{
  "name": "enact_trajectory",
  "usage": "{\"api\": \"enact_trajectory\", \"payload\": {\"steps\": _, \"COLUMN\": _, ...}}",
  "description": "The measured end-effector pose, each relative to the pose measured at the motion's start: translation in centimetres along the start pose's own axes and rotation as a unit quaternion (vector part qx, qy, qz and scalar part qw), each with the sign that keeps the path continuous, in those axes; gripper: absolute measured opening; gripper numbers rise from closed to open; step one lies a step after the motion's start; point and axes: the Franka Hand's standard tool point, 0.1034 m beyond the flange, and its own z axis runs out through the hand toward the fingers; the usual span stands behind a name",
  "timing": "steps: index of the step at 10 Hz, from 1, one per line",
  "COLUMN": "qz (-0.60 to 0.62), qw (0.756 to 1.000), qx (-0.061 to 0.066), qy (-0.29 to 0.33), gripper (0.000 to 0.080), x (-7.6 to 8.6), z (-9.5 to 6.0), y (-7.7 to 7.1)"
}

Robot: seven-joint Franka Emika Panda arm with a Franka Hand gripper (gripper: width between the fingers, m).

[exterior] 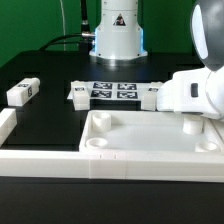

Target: Assemble desk

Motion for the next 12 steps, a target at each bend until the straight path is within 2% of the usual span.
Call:
{"api": "enact_trajectory", "payload": {"steps": 3, "qz": -0.010, "qw": 1.000, "qx": 0.005, "qy": 0.003, "gripper": 0.0288, "x": -0.2, "z": -0.7, "y": 0.6}}
{"api": "enact_trajectory", "payload": {"steps": 7, "qz": -0.021, "qw": 0.999, "qx": 0.011, "qy": 0.036, "gripper": 0.0288, "x": -3.3, "z": -5.8, "y": 1.9}}
{"api": "enact_trajectory", "payload": {"steps": 8, "qz": -0.022, "qw": 0.999, "qx": 0.012, "qy": 0.047, "gripper": 0.0288, "x": -3.5, "z": -6.3, "y": 1.7}}
{"api": "enact_trajectory", "payload": {"steps": 11, "qz": -0.022, "qw": 0.998, "qx": 0.013, "qy": 0.055, "gripper": 0.0288, "x": -3.1, "z": -6.3, "y": 1.7}}
{"api": "enact_trajectory", "payload": {"steps": 12, "qz": -0.037, "qw": 0.996, "qx": 0.015, "qy": 0.081, "gripper": 0.0288, "x": -2.7, "z": -7.4, "y": 1.8}}
